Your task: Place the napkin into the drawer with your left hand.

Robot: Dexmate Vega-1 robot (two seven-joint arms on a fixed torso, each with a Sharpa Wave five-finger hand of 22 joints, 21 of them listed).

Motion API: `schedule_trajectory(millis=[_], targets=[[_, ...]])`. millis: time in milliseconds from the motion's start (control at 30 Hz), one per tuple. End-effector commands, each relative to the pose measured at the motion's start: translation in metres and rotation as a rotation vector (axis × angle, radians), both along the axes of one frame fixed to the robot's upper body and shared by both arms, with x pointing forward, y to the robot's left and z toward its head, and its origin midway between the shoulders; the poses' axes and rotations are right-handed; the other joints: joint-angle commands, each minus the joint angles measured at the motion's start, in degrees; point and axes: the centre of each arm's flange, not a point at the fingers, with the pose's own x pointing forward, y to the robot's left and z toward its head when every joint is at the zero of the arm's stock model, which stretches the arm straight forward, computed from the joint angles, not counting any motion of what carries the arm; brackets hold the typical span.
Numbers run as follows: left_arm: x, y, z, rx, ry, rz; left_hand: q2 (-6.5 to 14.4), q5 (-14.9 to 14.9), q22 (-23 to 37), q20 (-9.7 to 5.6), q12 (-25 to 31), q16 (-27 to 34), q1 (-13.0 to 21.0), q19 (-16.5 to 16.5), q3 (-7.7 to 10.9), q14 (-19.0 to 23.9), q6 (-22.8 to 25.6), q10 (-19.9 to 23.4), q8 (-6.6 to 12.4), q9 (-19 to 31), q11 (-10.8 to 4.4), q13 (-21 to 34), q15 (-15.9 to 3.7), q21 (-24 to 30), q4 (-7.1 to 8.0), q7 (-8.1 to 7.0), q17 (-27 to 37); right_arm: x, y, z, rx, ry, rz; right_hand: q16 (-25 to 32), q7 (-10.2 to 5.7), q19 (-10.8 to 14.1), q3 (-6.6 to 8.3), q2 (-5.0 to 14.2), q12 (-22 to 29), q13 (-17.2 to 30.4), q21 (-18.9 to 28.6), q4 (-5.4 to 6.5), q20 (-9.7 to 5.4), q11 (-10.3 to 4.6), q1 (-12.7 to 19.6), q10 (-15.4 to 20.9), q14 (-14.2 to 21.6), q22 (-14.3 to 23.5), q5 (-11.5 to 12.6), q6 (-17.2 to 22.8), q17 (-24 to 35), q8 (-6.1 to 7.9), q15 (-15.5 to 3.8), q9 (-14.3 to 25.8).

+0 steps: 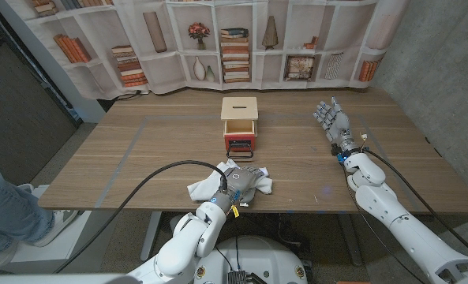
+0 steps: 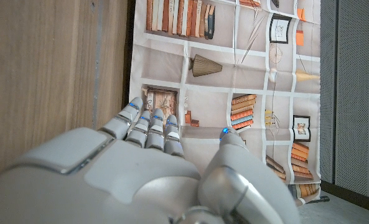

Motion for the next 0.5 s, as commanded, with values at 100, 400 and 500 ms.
schedule_trajectory(millis=[100, 400, 500], targets=[[0.0020, -0.0017, 0.0005, -0.041, 0.015, -0.003, 1.25, -1.19, 0.14, -6.31, 1.23, 1.66, 5.14, 7.44, 2.07, 6.01, 4.38, 5.09, 1.16, 0.52, -0.22, 0.25, -4.80, 1.52, 0.09, 1.15, 0.78, -0.0014, 0.0008, -0.0009, 0.006, -0.002, 0.000, -0.21, 0.17, -0.35, 0.09, -0.03, -0.27, 0.21, 0.03, -0.47, -0.44, 0.03, 0.84, 0.56, 0.25, 0.16, 0.23, 0.62, 0.19, 0.07, 0.27, 0.23], [0.0028, -0.0015, 0.0060, -0.071, 0.027, -0.021, 2.02, -1.29, 0.26, -10.00, 2.57, 2.73, 7.86, 11.66, 3.07, 12.77, 13.76, 13.05, 4.15, 1.65, -0.38, 0.66, -5.88, 2.98, 1.00, 2.23, 1.63, -0.0038, -0.0021, -0.0029, 0.003, -0.002, -0.004, -0.24, 0.18, -0.36, 0.06, -0.02, -0.25, 0.22, 0.03, -0.53, -0.44, 0.07, 0.86, 0.62, 0.17, 0.16, 0.24, 0.62, 0.20, 0.06, 0.25, 0.23], [0.0027, -0.0009, 0.0076, -0.089, 0.029, -0.031, 2.43, -1.20, 0.55, -11.88, 3.29, 4.36, 9.30, 15.13, 3.55, 17.40, 17.99, 16.23, 6.46, 3.09, -0.93, 1.59, -7.31, 4.91, 0.85, 2.43, 2.92, -0.0037, -0.0028, -0.0050, 0.002, 0.001, -0.005, -0.24, 0.15, -0.38, 0.05, -0.01, -0.27, 0.22, 0.03, -0.54, -0.42, 0.13, 0.86, 0.60, 0.17, 0.16, 0.23, 0.61, 0.20, 0.05, 0.29, 0.23]])
